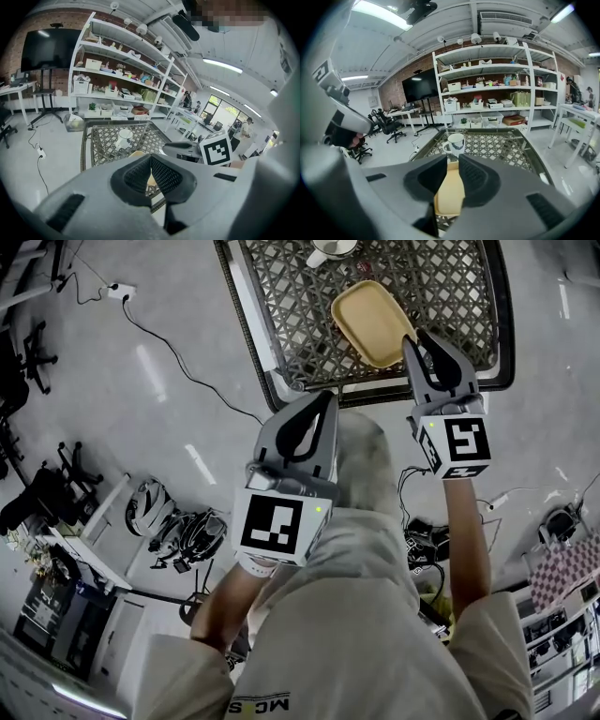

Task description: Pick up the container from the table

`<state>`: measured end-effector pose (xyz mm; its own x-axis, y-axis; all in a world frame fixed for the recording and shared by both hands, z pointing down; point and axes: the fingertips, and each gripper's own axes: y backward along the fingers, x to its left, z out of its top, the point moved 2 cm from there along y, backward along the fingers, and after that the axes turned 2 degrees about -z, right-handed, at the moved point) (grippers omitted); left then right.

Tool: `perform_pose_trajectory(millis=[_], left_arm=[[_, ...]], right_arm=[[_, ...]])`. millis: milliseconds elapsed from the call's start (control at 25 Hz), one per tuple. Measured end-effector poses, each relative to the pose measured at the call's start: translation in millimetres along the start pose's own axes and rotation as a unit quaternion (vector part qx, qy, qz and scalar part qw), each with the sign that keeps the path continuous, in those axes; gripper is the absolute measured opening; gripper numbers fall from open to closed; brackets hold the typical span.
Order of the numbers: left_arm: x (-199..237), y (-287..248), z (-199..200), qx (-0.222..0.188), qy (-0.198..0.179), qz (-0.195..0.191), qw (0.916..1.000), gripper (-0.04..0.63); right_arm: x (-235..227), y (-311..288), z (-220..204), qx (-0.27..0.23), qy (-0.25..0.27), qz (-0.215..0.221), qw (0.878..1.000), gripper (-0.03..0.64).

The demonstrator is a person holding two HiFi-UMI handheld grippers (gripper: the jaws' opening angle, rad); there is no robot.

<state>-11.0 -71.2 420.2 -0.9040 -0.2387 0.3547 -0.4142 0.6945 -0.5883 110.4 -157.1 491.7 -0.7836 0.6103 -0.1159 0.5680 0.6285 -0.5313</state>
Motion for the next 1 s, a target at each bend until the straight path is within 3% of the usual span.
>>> perform_pose_trajectory(millis=[440,720,1000], left_arm=[[4.2,-17.9,-21.4,0.02,0.016,0.003,0.9997,0.025],[13.6,-38.5,-27.7,0.035,0.002,-0.003,0.9994,0.025],[8.2,-45.1,-21.2,0.029,0.011,-0.006,0.9995,0.025]], right_arm=[[-21.1,-34.2,-54.4,0.05,-0.005,-0.011,0.999,0.094],[-32.1,-54.5,-72.0,0.076,0.01,-0.014,0.997,0.097],[-42.3,-69.6,-104.5,0.117,0.008,-0.011,0.993,0.098]])
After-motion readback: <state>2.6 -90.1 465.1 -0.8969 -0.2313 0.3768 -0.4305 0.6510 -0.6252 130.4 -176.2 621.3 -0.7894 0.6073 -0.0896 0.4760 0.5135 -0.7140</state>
